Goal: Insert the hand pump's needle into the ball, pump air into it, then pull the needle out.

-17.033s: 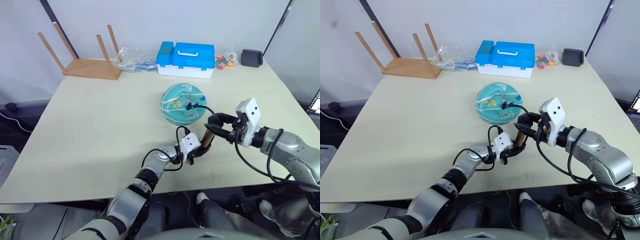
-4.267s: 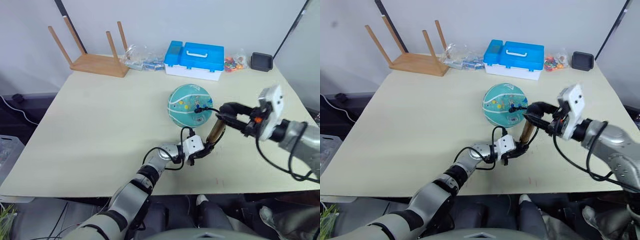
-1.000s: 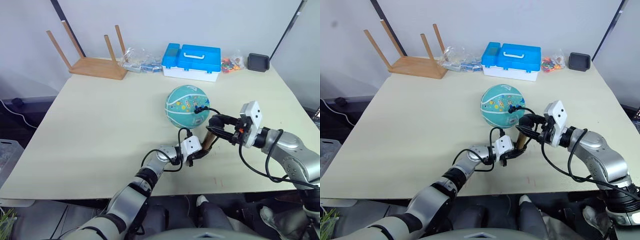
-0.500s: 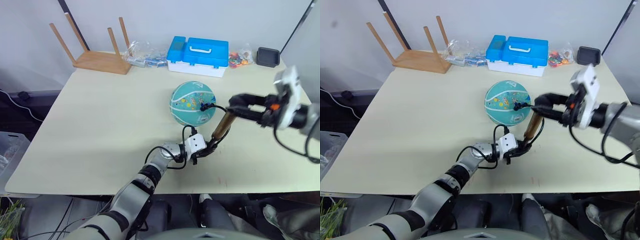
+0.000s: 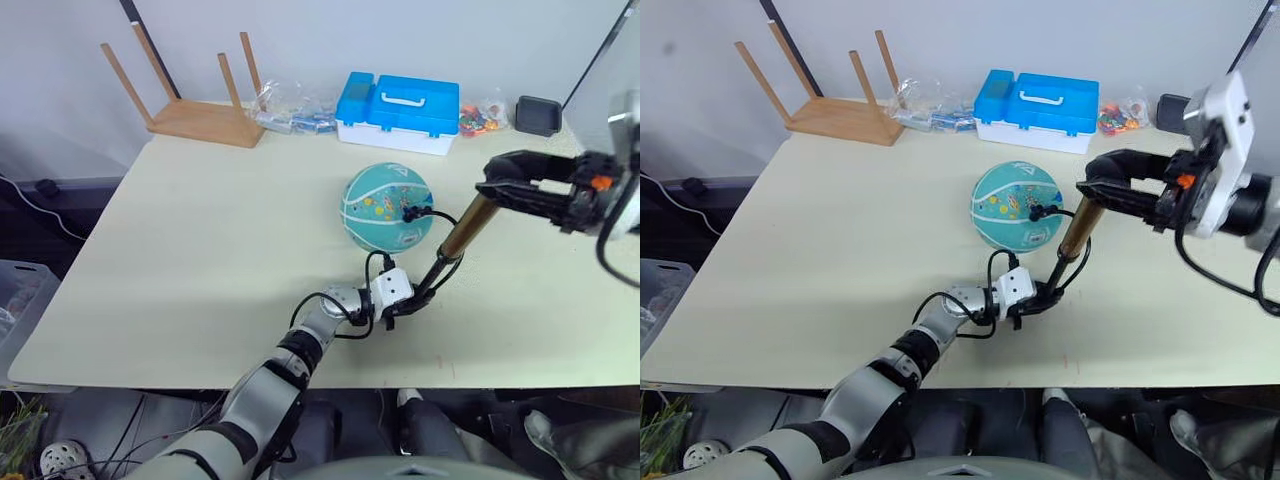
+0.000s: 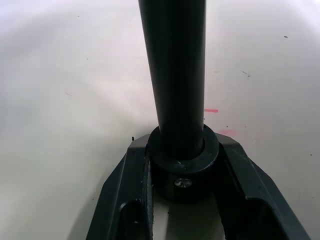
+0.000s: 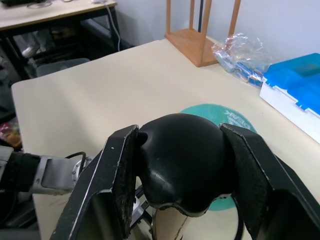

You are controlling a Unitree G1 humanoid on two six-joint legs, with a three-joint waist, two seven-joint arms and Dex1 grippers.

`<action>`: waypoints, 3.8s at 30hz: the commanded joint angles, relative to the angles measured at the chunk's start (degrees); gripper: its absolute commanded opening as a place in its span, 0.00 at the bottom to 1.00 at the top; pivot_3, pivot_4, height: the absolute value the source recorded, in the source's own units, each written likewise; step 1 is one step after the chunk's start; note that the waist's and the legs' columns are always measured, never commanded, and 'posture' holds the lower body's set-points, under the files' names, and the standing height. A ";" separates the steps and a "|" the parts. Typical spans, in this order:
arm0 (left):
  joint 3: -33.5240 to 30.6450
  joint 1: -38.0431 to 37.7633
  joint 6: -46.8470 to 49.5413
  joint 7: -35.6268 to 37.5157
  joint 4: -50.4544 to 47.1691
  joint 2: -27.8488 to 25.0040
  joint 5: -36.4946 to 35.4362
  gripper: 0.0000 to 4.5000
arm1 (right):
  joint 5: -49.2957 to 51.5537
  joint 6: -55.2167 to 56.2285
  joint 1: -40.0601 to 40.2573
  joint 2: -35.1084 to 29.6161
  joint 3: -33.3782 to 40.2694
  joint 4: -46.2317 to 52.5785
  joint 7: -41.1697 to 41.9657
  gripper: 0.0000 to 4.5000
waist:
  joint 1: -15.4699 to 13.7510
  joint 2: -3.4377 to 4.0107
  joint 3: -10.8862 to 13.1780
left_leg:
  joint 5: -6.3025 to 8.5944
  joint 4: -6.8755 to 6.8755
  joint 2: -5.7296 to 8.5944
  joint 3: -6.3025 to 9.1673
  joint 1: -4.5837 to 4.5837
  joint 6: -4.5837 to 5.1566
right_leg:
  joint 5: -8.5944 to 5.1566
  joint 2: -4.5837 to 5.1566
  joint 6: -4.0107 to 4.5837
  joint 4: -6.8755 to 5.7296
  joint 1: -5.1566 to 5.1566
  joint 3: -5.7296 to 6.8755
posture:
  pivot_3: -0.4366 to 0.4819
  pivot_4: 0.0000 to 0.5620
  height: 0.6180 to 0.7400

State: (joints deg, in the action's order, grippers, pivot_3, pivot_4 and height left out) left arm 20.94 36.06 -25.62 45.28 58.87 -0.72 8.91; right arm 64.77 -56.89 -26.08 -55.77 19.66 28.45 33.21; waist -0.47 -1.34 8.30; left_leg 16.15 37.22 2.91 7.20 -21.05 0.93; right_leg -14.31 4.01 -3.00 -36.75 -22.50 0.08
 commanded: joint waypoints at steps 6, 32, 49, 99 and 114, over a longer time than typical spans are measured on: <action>2.72 -6.26 2.89 1.74 2.10 -4.16 3.85 0.24 | -19.16 10.25 13.27 7.92 -17.78 -3.88 0.83 0.46 | 1.40 -0.25 -0.57 | 0.01 -0.12 -0.10 0.00 0.43 0.00 | -0.15 -0.06 -0.19 0.02 0.32 -0.01 | 0.48 0.27 1.00; 2.85 -6.91 4.81 1.82 0.19 -4.95 3.31 0.24 | -1.50 0.56 -0.99 2.18 1.59 1.10 -0.79 0.46 | 1.12 0.10 0.07 | 0.02 -0.77 -0.25 -0.01 0.88 -0.03 | -0.20 -0.34 0.28 0.22 0.60 -0.02 | 0.48 0.27 1.00; 3.30 -7.13 4.89 2.33 -0.69 -4.34 3.19 0.24 | -10.01 5.36 8.28 4.05 -13.43 -2.51 -0.33 0.46 | 1.26 -0.19 -0.35 | 0.01 -0.37 -0.05 -0.09 0.31 -0.01 | -0.11 -0.10 0.17 -0.01 0.06 -0.06 | 0.48 0.27 1.00; 3.38 -10.34 3.02 -2.15 0.90 -4.49 3.42 0.24 | -31.33 21.54 18.63 14.92 -29.96 -16.03 7.09 0.46 | 1.74 -0.42 -2.37 | 0.07 -0.91 -0.59 0.03 1.72 -0.03 | -0.47 -0.77 0.17 0.25 1.30 -0.02 | 0.48 0.27 1.00; 2.91 -5.30 3.63 -1.60 4.55 -2.72 3.53 0.24 | -1.50 4.14 -1.87 4.34 2.32 -1.61 -0.84 0.46 | 0.40 0.65 -0.39 | 0.04 -0.44 -0.18 0.10 0.75 -0.07 | -0.15 -0.39 0.22 0.18 0.63 -0.02 | 0.48 0.27 1.00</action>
State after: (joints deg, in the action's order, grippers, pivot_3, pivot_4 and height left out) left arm 21.92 33.73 -25.36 43.18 56.26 -1.29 8.81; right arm 58.39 -52.96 -22.94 -48.87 12.64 24.48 34.99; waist -0.08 -0.70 7.92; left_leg 16.19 36.88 2.81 7.34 -20.43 0.87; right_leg -14.43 3.72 -2.82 -36.56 -21.94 0.10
